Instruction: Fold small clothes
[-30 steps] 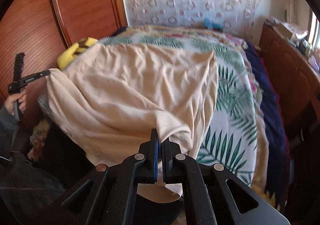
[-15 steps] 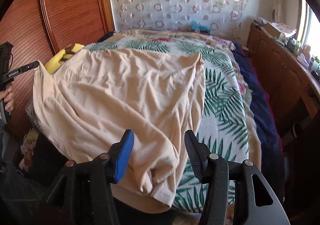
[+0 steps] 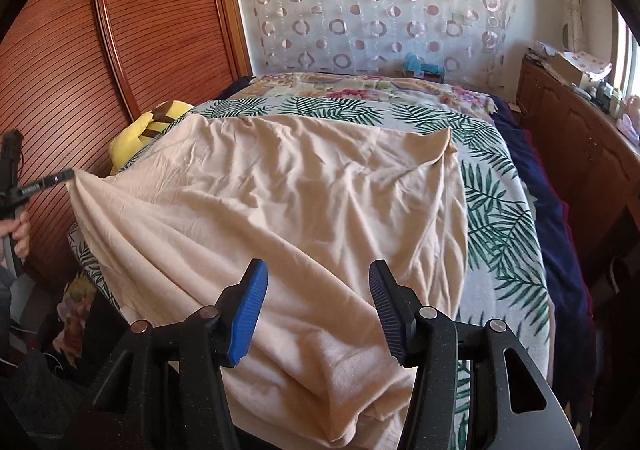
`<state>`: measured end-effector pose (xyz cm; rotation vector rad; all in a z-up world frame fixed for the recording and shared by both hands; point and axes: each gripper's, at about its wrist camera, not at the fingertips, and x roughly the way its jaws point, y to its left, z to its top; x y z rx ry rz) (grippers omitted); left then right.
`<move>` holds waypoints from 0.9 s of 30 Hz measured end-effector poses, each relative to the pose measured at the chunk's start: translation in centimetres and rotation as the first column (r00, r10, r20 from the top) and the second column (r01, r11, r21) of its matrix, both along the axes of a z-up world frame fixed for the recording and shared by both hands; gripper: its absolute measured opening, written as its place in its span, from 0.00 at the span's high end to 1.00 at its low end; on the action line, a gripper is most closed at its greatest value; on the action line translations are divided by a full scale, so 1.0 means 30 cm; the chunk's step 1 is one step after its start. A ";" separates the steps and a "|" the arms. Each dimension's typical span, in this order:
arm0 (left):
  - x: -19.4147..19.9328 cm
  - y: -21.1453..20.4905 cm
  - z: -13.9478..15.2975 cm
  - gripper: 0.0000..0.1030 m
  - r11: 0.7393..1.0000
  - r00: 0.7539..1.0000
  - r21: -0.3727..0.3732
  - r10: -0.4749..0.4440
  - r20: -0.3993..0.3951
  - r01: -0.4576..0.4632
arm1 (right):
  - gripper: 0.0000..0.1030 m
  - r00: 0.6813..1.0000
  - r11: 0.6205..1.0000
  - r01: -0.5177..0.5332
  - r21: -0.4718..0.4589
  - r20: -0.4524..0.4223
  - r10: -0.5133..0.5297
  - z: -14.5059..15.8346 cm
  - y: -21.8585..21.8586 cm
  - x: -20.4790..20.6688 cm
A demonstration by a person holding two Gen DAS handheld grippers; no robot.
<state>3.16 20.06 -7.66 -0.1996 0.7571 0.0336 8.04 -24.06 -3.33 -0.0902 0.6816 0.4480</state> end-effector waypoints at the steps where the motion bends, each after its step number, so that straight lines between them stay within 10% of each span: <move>1: -0.004 0.000 -0.015 0.98 1.000 1.000 0.002 0.005 -0.007 -0.005 | 0.47 1.000 1.000 -0.002 0.001 -0.001 0.002 0.005 0.009 -0.002; 6: 0.026 -0.007 -0.062 0.96 1.000 0.999 -0.005 -0.013 -0.037 0.013 | 0.47 1.000 1.000 -0.004 -0.008 0.002 0.004 0.005 0.037 0.011; 9: 0.043 -0.014 -0.066 0.53 1.000 0.999 -0.013 -0.023 -0.024 0.022 | 0.47 1.000 1.000 -0.003 -0.011 -0.001 0.003 0.000 0.039 0.004; 11: 0.059 -0.017 -0.070 0.48 1.000 0.999 -0.018 -0.022 -0.025 0.022 | 0.47 1.000 1.000 -0.001 -0.010 -0.004 0.001 -0.007 0.038 0.004; 27: 0.125 -0.075 -0.135 0.51 0.998 0.994 0.010 -0.055 -0.099 0.056 | 0.39 0.999 0.998 0.045 -0.047 -0.016 -0.046 -0.069 -0.022 0.018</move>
